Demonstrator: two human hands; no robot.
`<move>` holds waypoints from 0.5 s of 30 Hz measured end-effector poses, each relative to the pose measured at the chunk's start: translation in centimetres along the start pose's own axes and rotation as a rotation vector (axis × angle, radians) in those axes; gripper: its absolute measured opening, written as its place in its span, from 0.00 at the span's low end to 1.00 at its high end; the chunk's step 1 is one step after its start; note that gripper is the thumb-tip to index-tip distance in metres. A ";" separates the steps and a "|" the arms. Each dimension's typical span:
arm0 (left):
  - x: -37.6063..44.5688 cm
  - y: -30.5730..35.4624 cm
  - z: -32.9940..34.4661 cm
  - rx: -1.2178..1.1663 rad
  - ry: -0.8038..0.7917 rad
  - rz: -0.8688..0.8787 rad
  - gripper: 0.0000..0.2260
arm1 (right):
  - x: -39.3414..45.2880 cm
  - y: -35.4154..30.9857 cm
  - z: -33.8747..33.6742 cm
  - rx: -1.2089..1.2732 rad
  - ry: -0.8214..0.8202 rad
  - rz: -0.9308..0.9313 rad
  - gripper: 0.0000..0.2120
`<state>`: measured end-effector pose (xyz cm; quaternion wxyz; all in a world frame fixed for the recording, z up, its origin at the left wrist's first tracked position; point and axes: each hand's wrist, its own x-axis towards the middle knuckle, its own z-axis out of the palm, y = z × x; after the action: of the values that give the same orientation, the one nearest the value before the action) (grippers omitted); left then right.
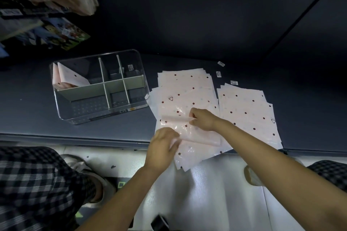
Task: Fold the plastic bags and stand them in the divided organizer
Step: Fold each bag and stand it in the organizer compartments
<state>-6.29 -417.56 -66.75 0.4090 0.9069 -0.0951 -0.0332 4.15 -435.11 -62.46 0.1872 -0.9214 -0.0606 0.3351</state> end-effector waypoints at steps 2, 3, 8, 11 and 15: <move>0.6 0.9 -0.8 -0.169 0.165 -0.221 0.03 | -1.3 0.2 -0.6 0.214 0.016 0.026 0.04; 1.0 1.4 -1.1 -0.291 0.185 -0.365 0.04 | -2.0 0.3 -0.7 0.324 0.033 0.041 0.05; 2.0 4.4 -1.8 -0.976 -0.061 -0.776 0.09 | -4.9 0.3 0.2 0.768 0.116 0.043 0.04; 1.6 5.9 -2.2 -1.219 -0.136 -0.739 0.10 | -6.2 -0.4 1.1 0.980 0.108 0.029 0.03; 1.6 7.5 -3.3 -1.155 -0.069 -0.700 0.09 | -7.5 -1.9 2.1 0.934 0.238 -0.005 0.06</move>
<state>-5.40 -420.25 -58.90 0.7899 0.5188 0.2242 -0.2380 -2.96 -434.51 -58.75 0.5874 -0.7706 0.1157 0.2184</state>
